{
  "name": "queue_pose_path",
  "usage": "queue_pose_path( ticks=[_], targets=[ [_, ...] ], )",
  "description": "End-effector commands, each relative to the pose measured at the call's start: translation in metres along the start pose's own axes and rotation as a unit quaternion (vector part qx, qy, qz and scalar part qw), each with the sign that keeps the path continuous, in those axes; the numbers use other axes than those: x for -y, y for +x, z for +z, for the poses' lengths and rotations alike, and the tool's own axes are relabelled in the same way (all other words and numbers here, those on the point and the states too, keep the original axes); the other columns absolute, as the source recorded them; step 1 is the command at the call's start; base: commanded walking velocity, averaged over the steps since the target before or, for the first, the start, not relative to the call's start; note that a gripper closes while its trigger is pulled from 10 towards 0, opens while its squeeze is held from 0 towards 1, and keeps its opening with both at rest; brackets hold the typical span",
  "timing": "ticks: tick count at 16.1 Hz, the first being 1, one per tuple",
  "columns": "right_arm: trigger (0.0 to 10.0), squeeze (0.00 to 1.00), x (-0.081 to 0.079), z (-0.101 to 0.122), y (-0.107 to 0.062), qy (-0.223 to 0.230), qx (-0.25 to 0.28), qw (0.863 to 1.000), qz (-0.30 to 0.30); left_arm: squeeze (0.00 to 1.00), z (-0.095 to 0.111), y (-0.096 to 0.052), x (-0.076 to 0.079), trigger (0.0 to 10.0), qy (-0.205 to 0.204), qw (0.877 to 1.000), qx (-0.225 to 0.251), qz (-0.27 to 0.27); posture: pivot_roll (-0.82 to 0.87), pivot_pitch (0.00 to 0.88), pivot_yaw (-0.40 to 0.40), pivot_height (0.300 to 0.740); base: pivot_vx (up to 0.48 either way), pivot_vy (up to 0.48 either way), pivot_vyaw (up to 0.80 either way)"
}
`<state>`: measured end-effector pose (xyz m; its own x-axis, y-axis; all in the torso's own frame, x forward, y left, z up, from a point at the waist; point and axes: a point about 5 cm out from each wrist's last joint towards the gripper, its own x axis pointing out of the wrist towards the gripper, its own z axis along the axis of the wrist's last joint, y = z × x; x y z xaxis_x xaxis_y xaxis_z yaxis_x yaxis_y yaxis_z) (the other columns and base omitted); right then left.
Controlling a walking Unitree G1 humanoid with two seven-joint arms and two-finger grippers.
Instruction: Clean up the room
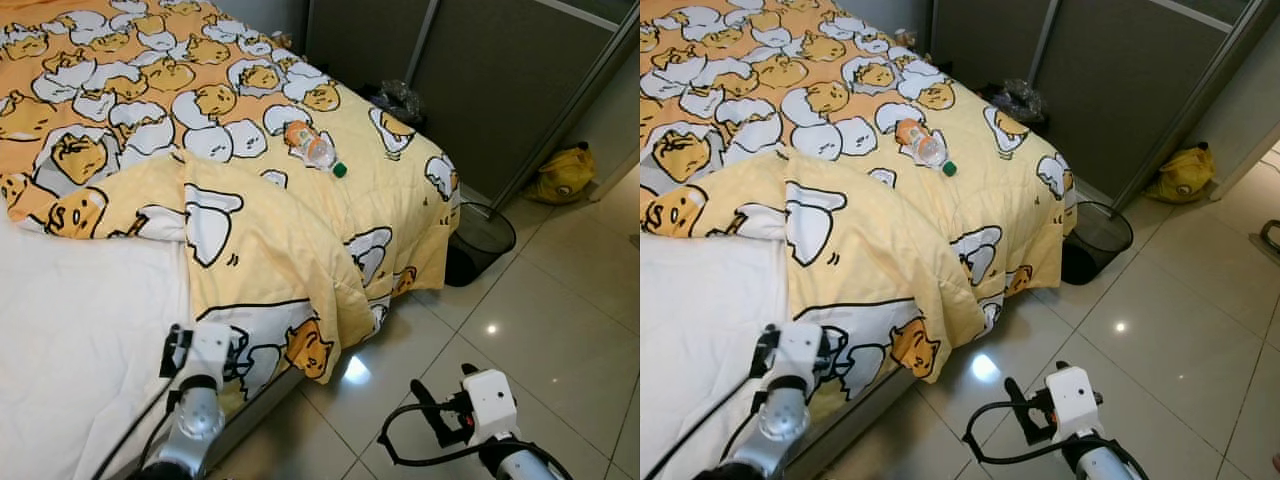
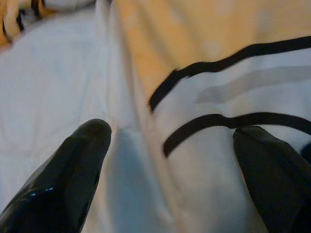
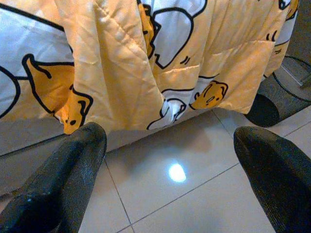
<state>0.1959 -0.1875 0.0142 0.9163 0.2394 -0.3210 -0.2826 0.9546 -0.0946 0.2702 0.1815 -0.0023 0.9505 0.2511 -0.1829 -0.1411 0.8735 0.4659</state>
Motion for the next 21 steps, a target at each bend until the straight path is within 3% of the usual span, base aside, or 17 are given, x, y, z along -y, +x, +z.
queue_pose_path(
  ticks=[1, 4, 7, 11, 13, 15, 18, 20, 21],
  targets=[
    [10.0, 0.00, 0.004, -0.005, -0.002, -0.008, -0.016, 1.000, -0.004, 0.00, 0.001, -0.004, 0.004, 10.0, 0.015, 1.000, 0.017, -0.002, 0.01, 0.145, -0.105, 0.740, 0.000, 0.000, 0.00],
    [10.0, 0.00, 0.005, -0.007, 0.000, -0.011, -0.020, 1.000, -0.003, 0.00, 0.002, -0.005, 0.008, 10.0, 0.015, 1.000, 0.023, -0.011, 0.02, 0.137, -0.108, 0.740, 0.000, 0.000, 0.00],
    [10.0, 0.00, 0.004, -0.009, 0.002, -0.013, -0.026, 1.000, 0.002, 0.00, -0.005, -0.006, 0.015, 10.0, -0.005, 0.999, -0.027, -0.024, 0.02, 0.127, -0.116, 0.740, 0.000, 0.000, 0.00],
    [10.0, 0.00, 0.006, -0.009, 0.003, -0.016, -0.028, 0.999, 0.003, 0.00, 0.009, 0.003, 0.020, 10.0, -0.023, 0.999, -0.024, -0.042, 0.01, 0.120, -0.118, 0.740, 0.000, 0.000, 0.00],
    [10.0, 0.00, 0.007, -0.009, 0.003, -0.017, -0.029, 0.999, 0.002, 0.00, 0.007, 0.005, 0.023, 10.0, -0.042, 0.996, -0.054, -0.058, 0.01, 0.123, -0.120, 0.740, 0.000, 0.000, 0.00],
    [10.0, 0.00, 0.008, -0.010, 0.004, -0.016, -0.031, 0.999, 0.003, 0.00, 0.005, 0.009, 0.022, 10.0, -0.086, 0.990, -0.099, -0.047, 0.01, 0.127, -0.123, 0.740, 0.000, 0.000, 0.00],
    [10.0, 0.00, 0.008, -0.010, 0.006, -0.017, -0.033, 0.999, 0.004, 0.00, 0.015, 0.020, 0.014, 10.0, -0.100, 0.989, -0.106, -0.025, 0.00, 0.126, -0.120, 0.740, 0.000, 0.000, 0.00],
    [10.0, 0.00, 0.009, -0.012, 0.004, -0.017, -0.036, 0.999, 0.001, 0.00, 0.020, 0.021, 0.018, 10.0, -0.126, 0.986, -0.104, -0.040, 0.01, 0.127, -0.123, 0.740, 0.000, 0.000, 0.00],
    [10.0, 0.00, 0.010, -0.011, 0.005, -0.016, -0.035, 0.999, 0.001, 0.00, 0.022, 0.020, 0.027, 4.7, -0.124, 0.984, -0.108, -0.072, 0.01, 0.129, -0.123, 0.740, 0.000, 0.000, 0.00]
  ],
)
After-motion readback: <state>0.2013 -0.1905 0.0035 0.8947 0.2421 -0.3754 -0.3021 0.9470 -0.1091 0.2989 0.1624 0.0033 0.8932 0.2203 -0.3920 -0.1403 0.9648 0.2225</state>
